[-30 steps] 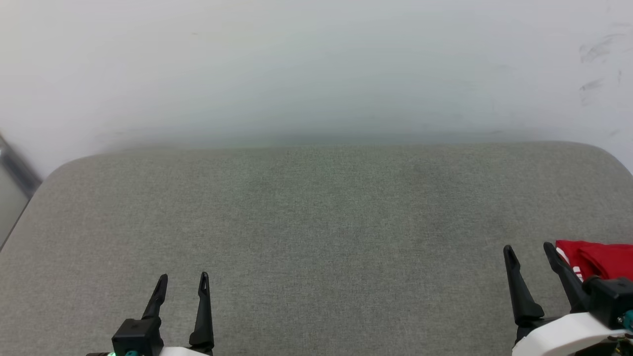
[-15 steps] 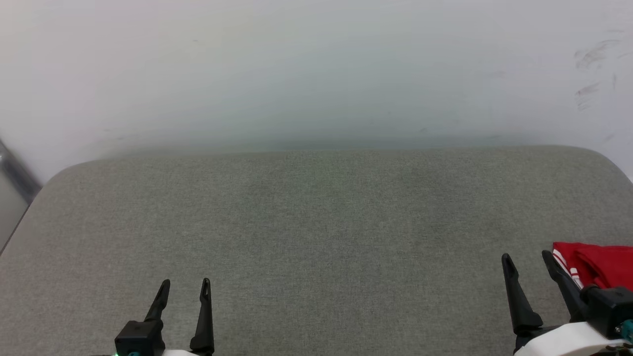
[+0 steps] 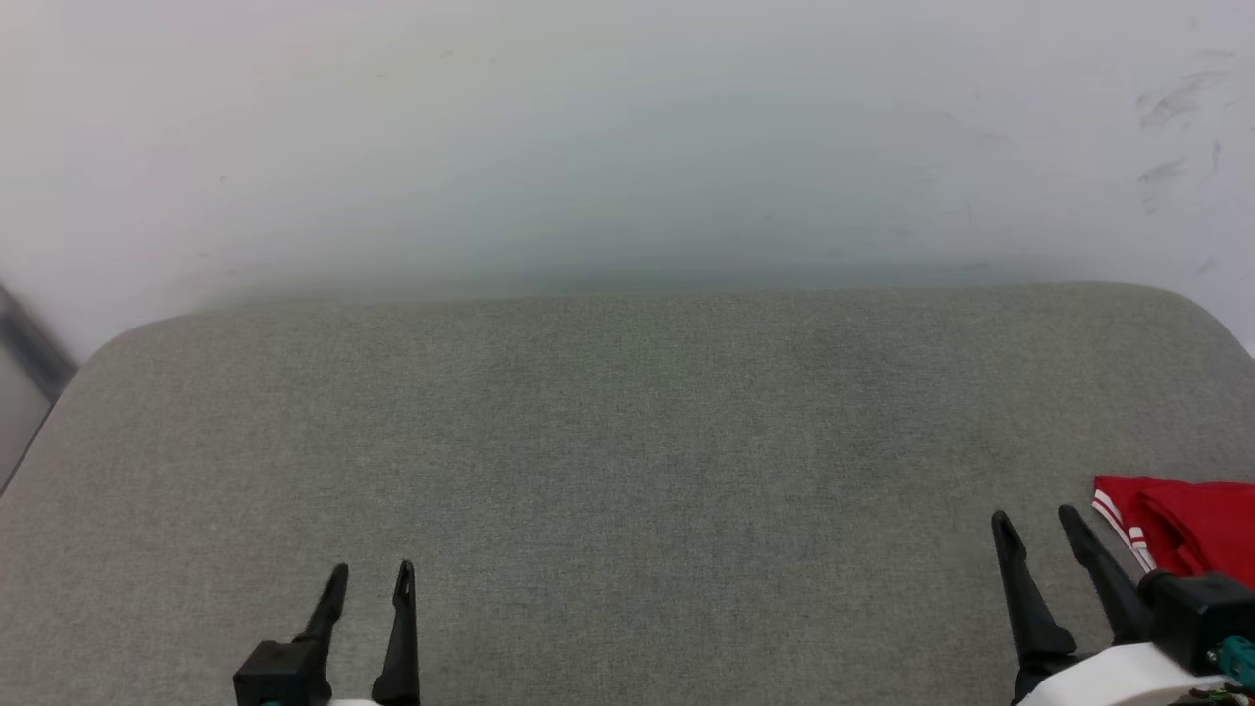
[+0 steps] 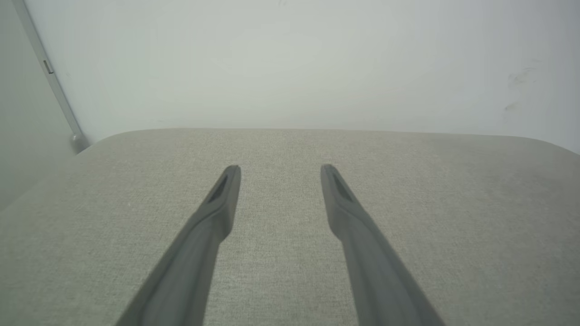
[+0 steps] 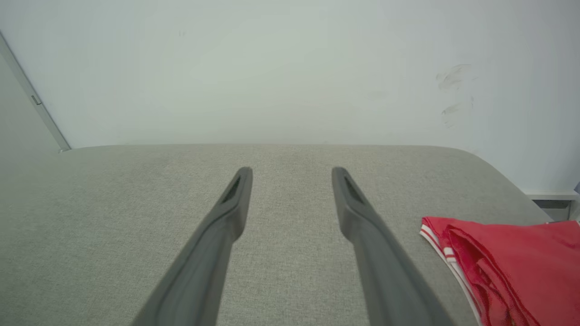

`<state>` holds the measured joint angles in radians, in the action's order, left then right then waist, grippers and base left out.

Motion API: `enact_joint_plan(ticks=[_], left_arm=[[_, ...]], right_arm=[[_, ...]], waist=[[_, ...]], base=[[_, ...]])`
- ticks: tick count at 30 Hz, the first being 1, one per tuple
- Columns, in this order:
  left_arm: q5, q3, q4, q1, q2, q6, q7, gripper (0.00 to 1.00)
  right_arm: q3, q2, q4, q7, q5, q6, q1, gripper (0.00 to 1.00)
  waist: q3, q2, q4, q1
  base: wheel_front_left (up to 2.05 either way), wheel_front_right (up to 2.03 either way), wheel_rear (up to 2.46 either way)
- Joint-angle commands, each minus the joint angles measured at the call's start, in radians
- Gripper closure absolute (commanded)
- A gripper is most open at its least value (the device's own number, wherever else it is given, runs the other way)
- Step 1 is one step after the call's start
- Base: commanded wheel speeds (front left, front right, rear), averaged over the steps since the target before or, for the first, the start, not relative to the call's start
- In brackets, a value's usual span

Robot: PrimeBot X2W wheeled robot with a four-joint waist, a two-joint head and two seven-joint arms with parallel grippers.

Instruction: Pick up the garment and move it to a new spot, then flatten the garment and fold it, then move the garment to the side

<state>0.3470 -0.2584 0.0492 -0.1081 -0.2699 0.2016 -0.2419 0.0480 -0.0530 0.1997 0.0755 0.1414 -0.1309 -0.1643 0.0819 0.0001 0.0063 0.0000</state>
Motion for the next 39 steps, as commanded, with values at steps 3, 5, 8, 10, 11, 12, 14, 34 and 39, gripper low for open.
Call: enact_joint_plan(ticks=[3,5,8,10,11,12,14,34,39], left_arm=[[0.015,-0.001,0.020,-0.014,0.011,-0.003,0.005,1.00],[0.052,0.008,0.021,-0.010,0.016,-0.011,0.013,1.00],[0.108,0.022,0.027,0.000,0.022,-0.024,0.027,1.00],[0.161,0.035,0.035,0.010,0.029,-0.038,0.039,1.00],[0.178,0.040,0.038,0.014,0.031,-0.042,0.043,1.00],[0.195,0.044,0.041,0.017,0.033,-0.047,0.047,1.00],[0.228,0.052,0.047,0.024,0.037,-0.055,0.055,1.00],[0.502,0.123,0.091,0.078,0.075,-0.128,0.123,1.00],[0.565,0.140,0.098,0.091,0.084,-0.144,0.139,1.00]], right_arm=[[-0.003,0.000,-0.027,-0.001,0.015,0.000,-0.005,1.00],[-0.003,0.000,-0.037,-0.002,0.059,0.000,0.001,1.00],[-0.002,-0.003,-0.054,-0.002,0.124,0.000,0.013,1.00],[-0.001,-0.005,-0.072,-0.002,0.186,0.000,0.026,1.00],[-0.001,-0.006,-0.078,-0.002,0.205,0.000,0.030,1.00],[-0.001,-0.006,-0.083,-0.002,0.225,0.000,0.034,1.00],[-0.001,-0.008,-0.094,-0.002,0.263,0.000,0.042,1.00],[0.005,-0.014,-0.183,-0.001,0.581,0.000,0.103,1.00],[0.007,-0.015,-0.203,0.000,0.653,0.000,0.118,1.00]], waist=[[-0.001,-0.0001,0.000,0.0000],[-0.002,-0.0001,0.000,0.0000],[-0.004,-0.0001,0.000,0.0000],[-0.006,-0.0001,-0.001,0.0000],[-0.007,-0.0001,-0.001,0.0000],[-0.008,-0.0001,-0.001,0.0000],[-0.009,-0.0001,-0.001,0.0000],[-0.022,-0.0001,-0.002,0.0000],[-0.025,-0.0001,-0.002,0.0000]], base=[[0.00,0.00,0.00],[0.00,0.00,0.00],[0.00,0.00,0.00],[0.00,0.00,0.00],[0.00,0.00,0.00],[0.00,0.00,0.00],[0.00,0.00,0.00],[0.00,0.00,0.00],[0.00,0.00,0.00]])
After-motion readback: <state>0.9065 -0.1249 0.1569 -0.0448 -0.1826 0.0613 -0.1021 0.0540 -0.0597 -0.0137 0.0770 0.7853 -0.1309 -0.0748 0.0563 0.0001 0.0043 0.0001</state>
